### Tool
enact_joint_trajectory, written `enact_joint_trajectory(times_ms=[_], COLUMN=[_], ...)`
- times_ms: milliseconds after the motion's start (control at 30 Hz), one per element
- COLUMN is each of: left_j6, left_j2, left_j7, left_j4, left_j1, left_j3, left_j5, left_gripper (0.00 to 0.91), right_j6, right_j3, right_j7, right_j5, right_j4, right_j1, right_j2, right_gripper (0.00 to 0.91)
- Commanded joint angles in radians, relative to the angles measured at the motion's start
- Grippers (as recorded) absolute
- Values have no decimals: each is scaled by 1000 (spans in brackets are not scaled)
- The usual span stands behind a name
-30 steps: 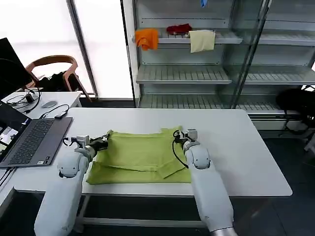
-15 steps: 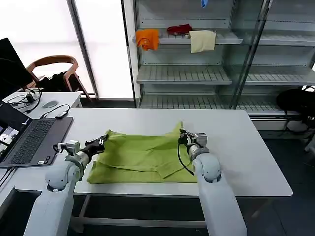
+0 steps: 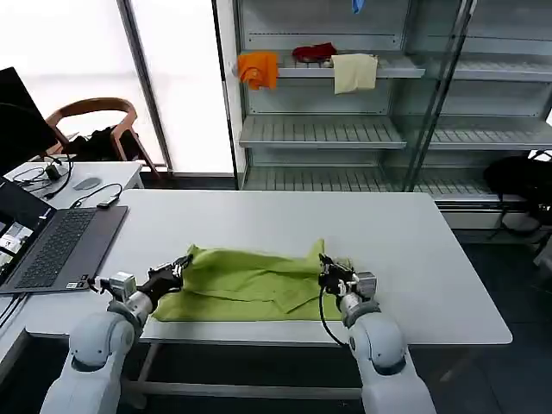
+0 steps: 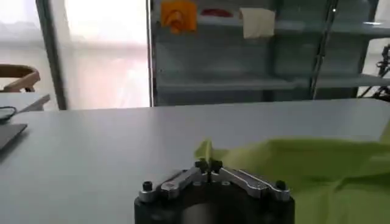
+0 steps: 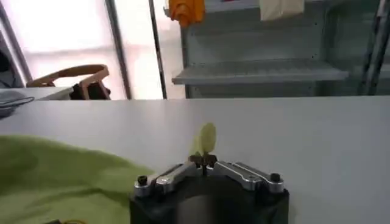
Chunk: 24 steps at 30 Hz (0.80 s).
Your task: Fold and organize the clothes.
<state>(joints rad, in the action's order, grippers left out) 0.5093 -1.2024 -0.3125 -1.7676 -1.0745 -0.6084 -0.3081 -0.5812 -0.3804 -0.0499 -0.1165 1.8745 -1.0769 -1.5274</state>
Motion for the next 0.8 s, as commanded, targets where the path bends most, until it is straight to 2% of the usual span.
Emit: enact_joint_trajectory(times_ms=[33,600,633,667,700,800], left_j6=[-48,-57,-58,-57,-60,-61], left_j2=[6,6,2,2,0,-6], left_j7=[-15,-20,-18,-14,-8,1], left_j4=[-48,-56,-61,-63,-66,-72], left_j1=[-65,-106,-108,-110,-111,-115], left_j3=[-17,-31,-29,-27,-26,-22], left_j5=[86,204,213,216,227,238], left_gripper=[0,10,10,212,897,907], right_j6=[1,2,2,2,3,3], right_j3=[0,-2,-2,-2,-2,-6], right_j7=[-3,4,4,4,7,17], right_j5=[17,79,85,94,112,146], right_j4=[62,48,47,47,46,44], right_j1=[-84,-98,-98,-98,-98,-97], right_j2=[-4,-8,-9,-9,-11,-12], right_gripper=[0,0,111,907,907,907])
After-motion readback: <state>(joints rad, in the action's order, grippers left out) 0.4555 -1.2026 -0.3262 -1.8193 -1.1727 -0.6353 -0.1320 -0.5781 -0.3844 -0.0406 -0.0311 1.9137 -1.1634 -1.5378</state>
